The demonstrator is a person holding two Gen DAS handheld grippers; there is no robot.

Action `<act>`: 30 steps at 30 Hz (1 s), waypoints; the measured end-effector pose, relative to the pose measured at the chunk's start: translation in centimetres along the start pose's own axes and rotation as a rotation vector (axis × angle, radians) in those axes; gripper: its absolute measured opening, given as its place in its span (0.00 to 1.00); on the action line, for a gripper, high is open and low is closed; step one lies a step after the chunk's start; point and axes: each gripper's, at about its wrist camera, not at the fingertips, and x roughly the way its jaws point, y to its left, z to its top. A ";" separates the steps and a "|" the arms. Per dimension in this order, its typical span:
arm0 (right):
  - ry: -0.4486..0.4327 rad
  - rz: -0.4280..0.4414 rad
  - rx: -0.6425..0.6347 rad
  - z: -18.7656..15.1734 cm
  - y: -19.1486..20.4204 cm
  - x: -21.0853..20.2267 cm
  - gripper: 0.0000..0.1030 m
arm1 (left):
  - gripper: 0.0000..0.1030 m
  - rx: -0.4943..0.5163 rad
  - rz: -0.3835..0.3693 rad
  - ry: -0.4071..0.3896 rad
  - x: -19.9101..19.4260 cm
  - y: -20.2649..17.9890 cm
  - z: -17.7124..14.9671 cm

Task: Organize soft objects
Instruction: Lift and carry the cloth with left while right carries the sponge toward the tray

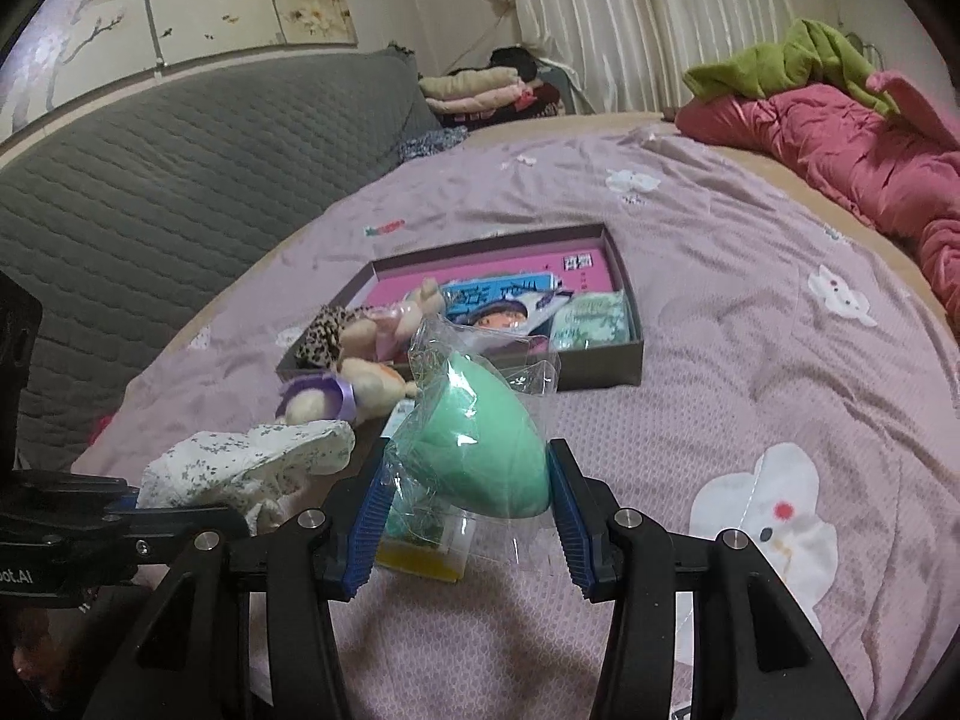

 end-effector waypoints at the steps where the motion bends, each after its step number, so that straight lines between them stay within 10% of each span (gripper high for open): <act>1: -0.009 0.002 -0.001 0.1 0.0 -0.2 0.50 | 0.15 0.000 0.000 -0.009 -0.3 -0.1 0.1; 30: -0.041 -0.009 -0.026 0.7 0.5 -0.7 0.50 | 0.15 0.048 -0.031 -0.116 -3.7 -2.2 1.6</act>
